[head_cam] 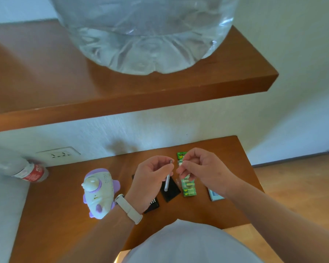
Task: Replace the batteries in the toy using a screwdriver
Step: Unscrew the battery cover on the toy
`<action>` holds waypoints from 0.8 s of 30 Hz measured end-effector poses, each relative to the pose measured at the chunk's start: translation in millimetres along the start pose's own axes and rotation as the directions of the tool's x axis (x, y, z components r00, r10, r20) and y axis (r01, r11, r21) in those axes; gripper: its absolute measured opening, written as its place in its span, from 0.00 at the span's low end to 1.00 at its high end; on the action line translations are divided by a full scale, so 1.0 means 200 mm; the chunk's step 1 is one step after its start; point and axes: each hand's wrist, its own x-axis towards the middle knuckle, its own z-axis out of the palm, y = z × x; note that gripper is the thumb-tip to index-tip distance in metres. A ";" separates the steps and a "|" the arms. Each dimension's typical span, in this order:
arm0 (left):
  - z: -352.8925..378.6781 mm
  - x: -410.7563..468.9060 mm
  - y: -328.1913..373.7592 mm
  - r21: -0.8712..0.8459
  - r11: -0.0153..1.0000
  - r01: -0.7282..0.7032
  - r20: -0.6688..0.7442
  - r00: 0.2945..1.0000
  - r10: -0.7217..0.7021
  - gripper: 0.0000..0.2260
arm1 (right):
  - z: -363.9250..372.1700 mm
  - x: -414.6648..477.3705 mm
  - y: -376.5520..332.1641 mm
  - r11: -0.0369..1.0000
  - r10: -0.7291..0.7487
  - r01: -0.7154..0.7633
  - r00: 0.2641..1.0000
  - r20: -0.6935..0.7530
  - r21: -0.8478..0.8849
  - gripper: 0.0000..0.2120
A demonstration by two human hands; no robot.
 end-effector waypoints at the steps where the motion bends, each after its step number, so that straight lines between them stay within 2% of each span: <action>1: 0.02 0.01 0.01 0.016 1.000 -0.010 0.003 1.000 0.010 0.07 | -0.02 0.00 0.00 1.000 -0.022 0.022 1.000 -0.008 -0.015 0.03; 6: 0.08 0.01 0.03 0.075 0.997 -0.033 0.021 0.999 0.032 0.09 | -0.09 0.03 -0.01 0.994 -0.102 0.102 0.995 -0.007 -0.051 0.04; 11: 0.09 0.03 0.04 0.100 0.994 -0.030 0.026 0.999 0.028 0.05 | -0.10 0.04 -0.02 0.964 -0.160 0.163 0.987 0.030 -0.211 0.06; 24: 0.03 0.01 0.02 0.153 0.987 -0.055 0.012 0.999 0.053 0.06 | -0.03 0.06 -0.03 0.874 -0.215 0.231 0.973 0.086 -0.428 0.06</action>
